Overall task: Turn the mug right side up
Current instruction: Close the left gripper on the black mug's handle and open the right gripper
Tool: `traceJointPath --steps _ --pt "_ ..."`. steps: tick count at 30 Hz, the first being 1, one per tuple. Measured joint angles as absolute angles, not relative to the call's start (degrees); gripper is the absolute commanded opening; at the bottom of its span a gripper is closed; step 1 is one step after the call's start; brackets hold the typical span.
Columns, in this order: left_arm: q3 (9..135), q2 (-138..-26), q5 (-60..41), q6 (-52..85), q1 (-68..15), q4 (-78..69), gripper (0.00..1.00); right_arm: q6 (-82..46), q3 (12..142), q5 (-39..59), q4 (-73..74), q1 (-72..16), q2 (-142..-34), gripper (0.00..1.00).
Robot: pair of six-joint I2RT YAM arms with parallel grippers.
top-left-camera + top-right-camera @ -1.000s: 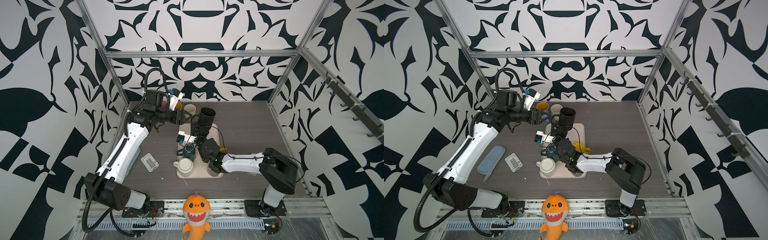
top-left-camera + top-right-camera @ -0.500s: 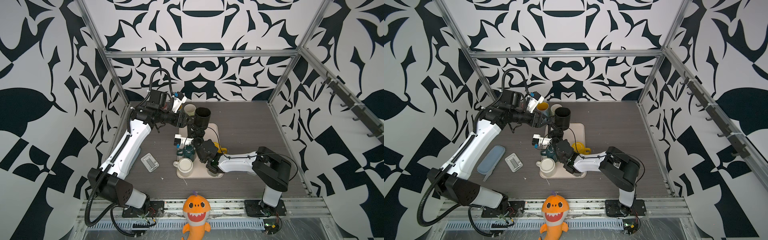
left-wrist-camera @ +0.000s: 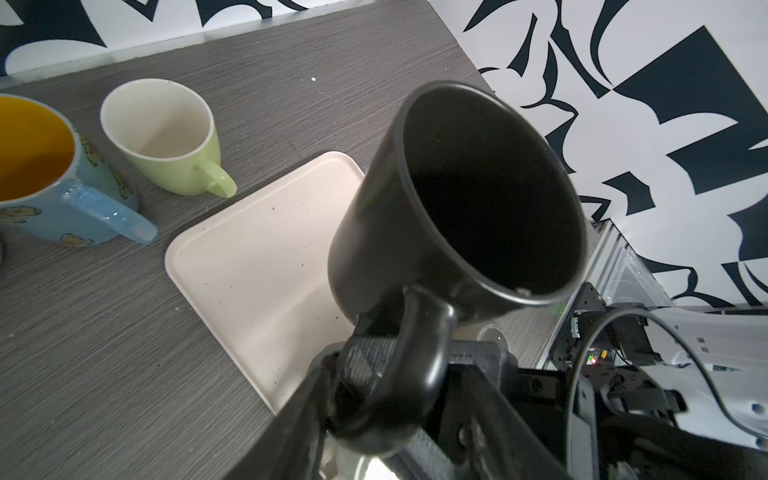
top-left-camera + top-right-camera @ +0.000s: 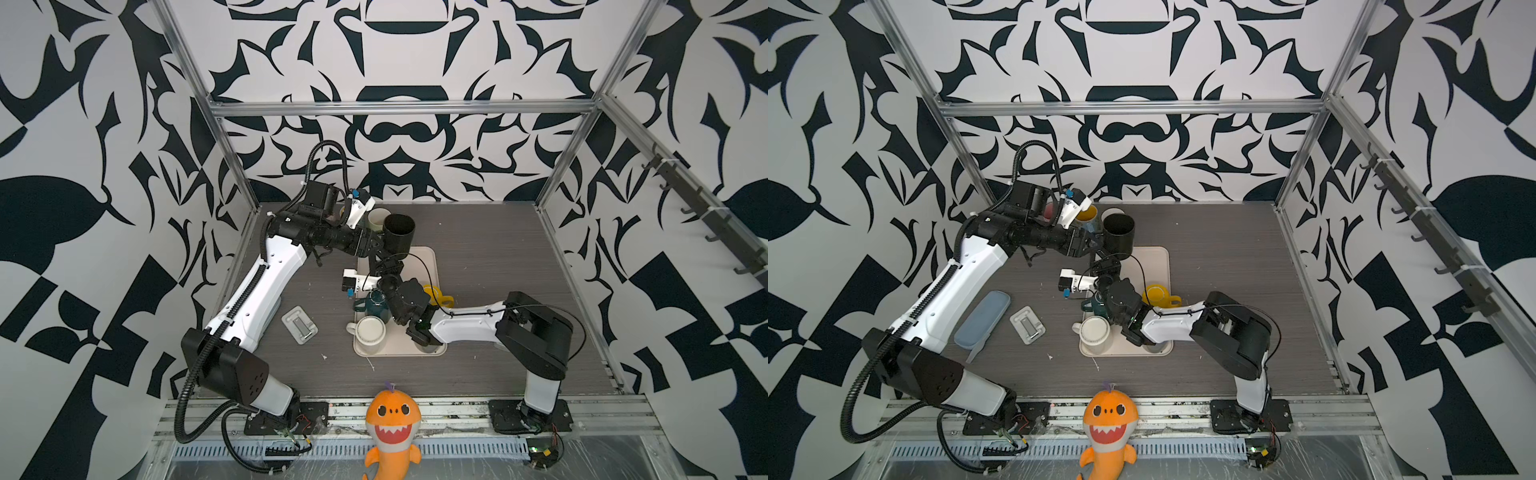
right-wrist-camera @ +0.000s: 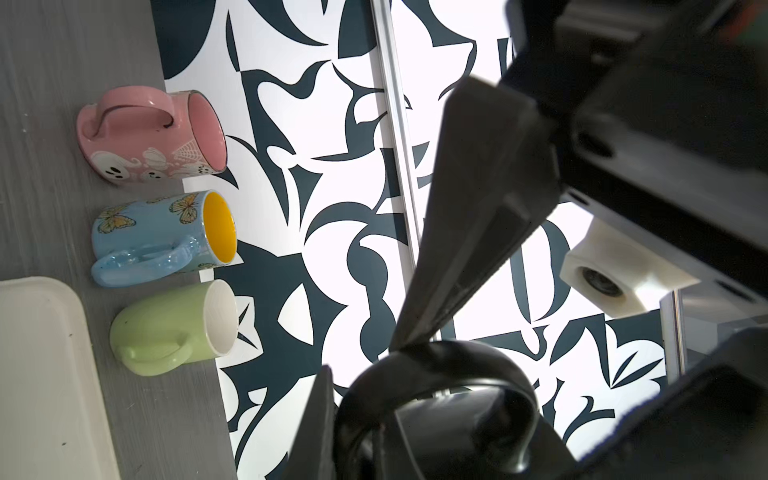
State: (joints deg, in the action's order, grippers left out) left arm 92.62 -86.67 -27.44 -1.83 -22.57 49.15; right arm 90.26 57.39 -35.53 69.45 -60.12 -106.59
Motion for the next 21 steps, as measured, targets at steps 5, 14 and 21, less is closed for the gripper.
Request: traceJointPath --steps 5,14,21 --pt "92.64 -86.67 -27.11 -1.98 -22.57 49.15 0.5 90.45 57.39 -35.07 69.49 -60.14 -106.59 0.0" --pt "92.64 -86.74 -26.52 -1.98 -22.52 49.15 0.46 90.5 57.39 -34.68 69.47 -60.14 -106.59 0.0" --pt "92.64 -86.8 -26.09 -2.04 -22.52 49.15 0.43 90.54 57.39 -34.04 69.43 -60.16 -106.59 0.0"
